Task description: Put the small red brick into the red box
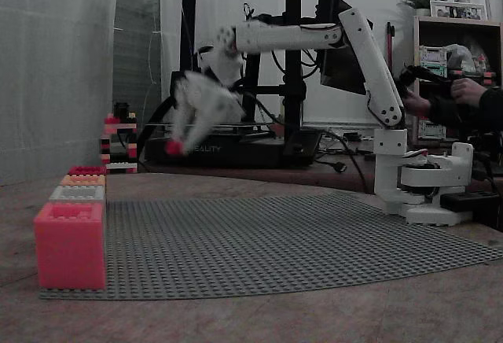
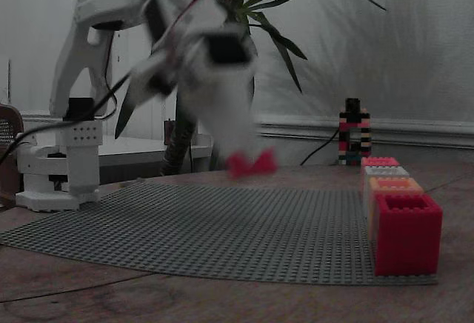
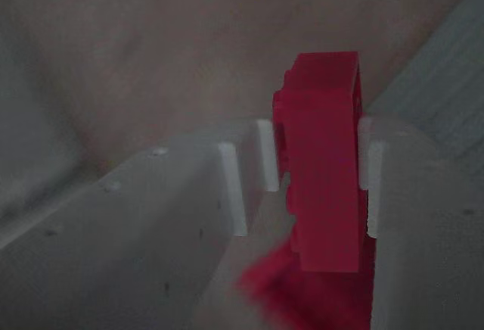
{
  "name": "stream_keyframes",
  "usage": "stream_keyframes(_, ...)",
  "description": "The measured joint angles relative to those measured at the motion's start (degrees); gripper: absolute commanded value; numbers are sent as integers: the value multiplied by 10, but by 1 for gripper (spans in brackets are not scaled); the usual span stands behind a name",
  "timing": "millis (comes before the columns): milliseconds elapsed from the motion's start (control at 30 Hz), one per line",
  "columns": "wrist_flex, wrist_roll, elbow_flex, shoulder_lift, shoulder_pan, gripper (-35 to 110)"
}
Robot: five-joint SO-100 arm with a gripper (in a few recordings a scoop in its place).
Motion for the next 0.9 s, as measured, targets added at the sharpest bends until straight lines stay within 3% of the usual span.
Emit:
stream_keyframes(567, -166, -84, -158, -172, -118, 0)
stream_keyframes(900, -188, -95, -222, -256, -127, 1)
